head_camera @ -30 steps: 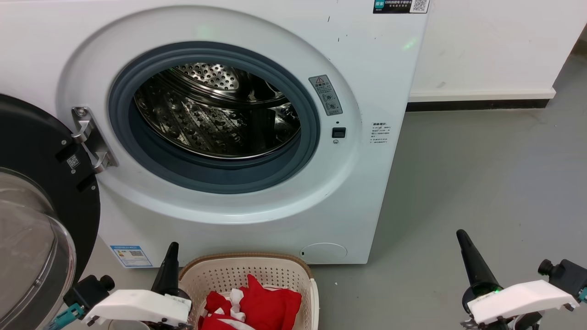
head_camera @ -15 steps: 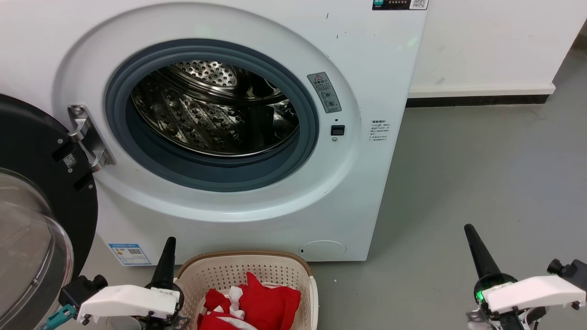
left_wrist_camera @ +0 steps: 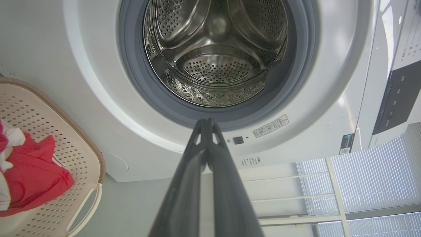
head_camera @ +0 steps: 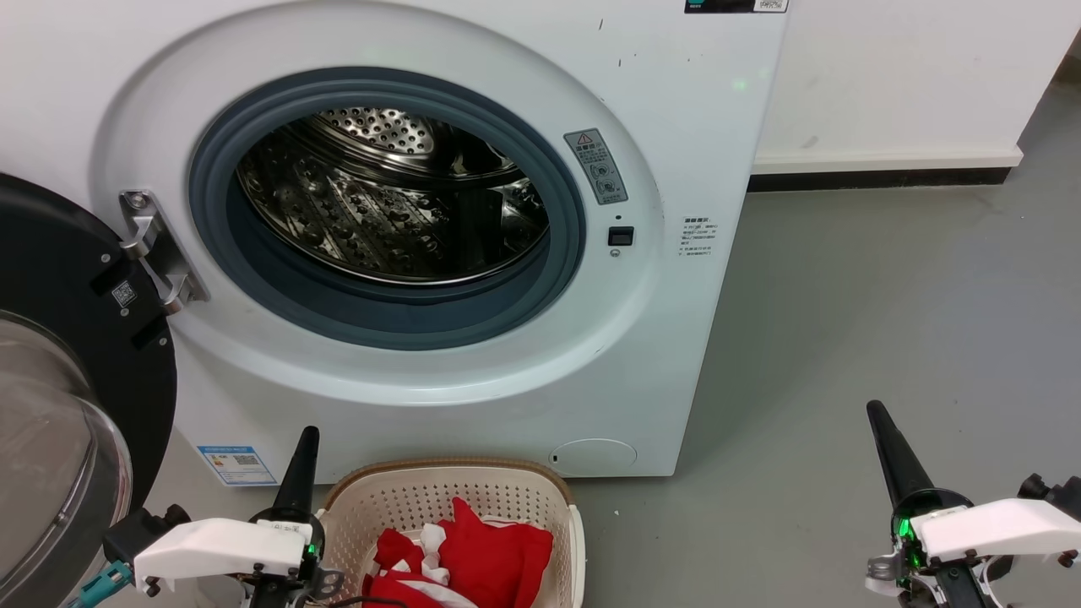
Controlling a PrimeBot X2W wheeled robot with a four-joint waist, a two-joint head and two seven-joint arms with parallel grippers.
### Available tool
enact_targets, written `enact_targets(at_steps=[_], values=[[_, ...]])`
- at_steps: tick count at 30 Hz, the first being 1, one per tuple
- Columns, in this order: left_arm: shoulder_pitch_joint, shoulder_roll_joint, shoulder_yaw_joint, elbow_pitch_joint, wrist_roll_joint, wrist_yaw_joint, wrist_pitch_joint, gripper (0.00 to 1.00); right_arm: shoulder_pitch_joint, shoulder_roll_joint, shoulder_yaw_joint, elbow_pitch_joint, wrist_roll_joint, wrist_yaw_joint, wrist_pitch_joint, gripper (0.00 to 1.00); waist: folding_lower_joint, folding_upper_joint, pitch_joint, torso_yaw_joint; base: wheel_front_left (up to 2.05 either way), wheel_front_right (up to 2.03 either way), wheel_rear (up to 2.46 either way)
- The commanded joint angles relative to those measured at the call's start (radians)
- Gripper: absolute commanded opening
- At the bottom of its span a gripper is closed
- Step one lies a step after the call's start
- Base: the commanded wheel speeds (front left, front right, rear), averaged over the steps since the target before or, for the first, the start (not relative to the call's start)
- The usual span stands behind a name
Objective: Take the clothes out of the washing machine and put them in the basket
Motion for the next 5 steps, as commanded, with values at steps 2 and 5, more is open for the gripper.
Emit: enact_targets(at_steps=[2, 5], values=[[-0.025, 0.000, 0.005, -0.001, -0.023, -0.008, 0.006, 0.00, -0.022, -0.003, -0.005, 0.001, 0.025, 0.000, 0.004, 0.00, -0.0001, -0.0001, 0.001, 0.000, 0.00, 0.00, 0.00], [-0.029, 0.000, 0.009, 0.002, -0.050, -0.010, 0.011, 0.00, -0.028, -0.002, -0.009, 0.005, 0.052, 0.000, 0.006, 0.00, -0.0001, -0.0001, 0.003, -0.001, 0.00, 0.00, 0.00]])
